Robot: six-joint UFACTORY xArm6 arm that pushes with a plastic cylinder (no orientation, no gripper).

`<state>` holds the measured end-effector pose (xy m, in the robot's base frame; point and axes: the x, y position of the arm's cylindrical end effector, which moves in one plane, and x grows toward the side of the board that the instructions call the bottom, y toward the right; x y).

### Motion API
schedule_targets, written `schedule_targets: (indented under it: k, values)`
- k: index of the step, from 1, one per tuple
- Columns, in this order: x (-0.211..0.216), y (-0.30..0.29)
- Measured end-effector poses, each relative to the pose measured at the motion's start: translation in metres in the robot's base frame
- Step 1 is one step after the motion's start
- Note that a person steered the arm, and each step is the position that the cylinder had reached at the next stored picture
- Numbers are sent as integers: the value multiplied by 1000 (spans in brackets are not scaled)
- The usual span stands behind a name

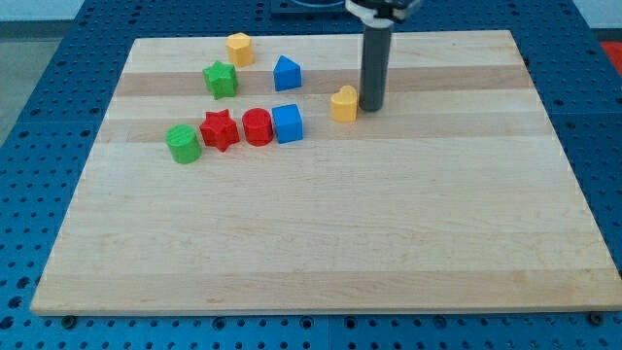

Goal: Slide the yellow heart towards the blue triangle

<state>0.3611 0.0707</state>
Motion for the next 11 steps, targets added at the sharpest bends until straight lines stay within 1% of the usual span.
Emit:
schedule_targets:
  k: [1,2,3,4,7,10,11]
  values:
    - [32,2]
    - [19,-4]
    - [-1,-32]
    - [-9,-45]
    - [-12,-35]
    - [-23,-51]
    - [5,-44]
